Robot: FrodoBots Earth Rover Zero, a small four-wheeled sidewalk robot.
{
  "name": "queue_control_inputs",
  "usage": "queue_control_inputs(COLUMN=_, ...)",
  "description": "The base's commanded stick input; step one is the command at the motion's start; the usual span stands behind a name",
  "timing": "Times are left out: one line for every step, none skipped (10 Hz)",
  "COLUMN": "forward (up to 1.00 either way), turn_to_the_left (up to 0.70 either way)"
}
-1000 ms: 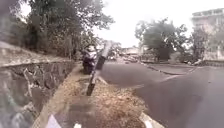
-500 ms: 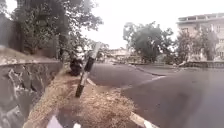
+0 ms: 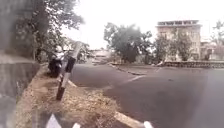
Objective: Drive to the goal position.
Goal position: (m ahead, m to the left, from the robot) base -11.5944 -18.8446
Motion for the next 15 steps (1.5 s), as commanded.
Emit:
queue_control_inputs(forward=0.00, turn_to_the_left=-0.68)
queue_control_inputs(forward=0.00, turn_to_the_left=-0.68)
queue_control_inputs(forward=0.00, turn_to_the_left=-0.68)
queue_control_inputs(forward=0.70, turn_to_the_left=-0.27)
queue_control_inputs(forward=0.70, turn_to_the_left=-0.20)
queue_control_inputs(forward=0.70, turn_to_the_left=0.00)
queue_control_inputs(forward=0.70, turn_to_the_left=0.00)
queue_control_inputs(forward=0.70, turn_to_the_left=0.00)
queue_control_inputs(forward=0.00, turn_to_the_left=0.00)
queue_control_inputs(forward=0.00, turn_to_the_left=0.00)
queue_control_inputs(forward=0.00, turn_to_the_left=0.00)
queue_control_inputs(forward=0.00, turn_to_the_left=0.00)
queue_control_inputs(forward=0.00, turn_to_the_left=0.00)
queue_control_inputs(forward=0.00, turn_to_the_left=-0.26)
queue_control_inputs(forward=0.00, turn_to_the_left=-0.42)
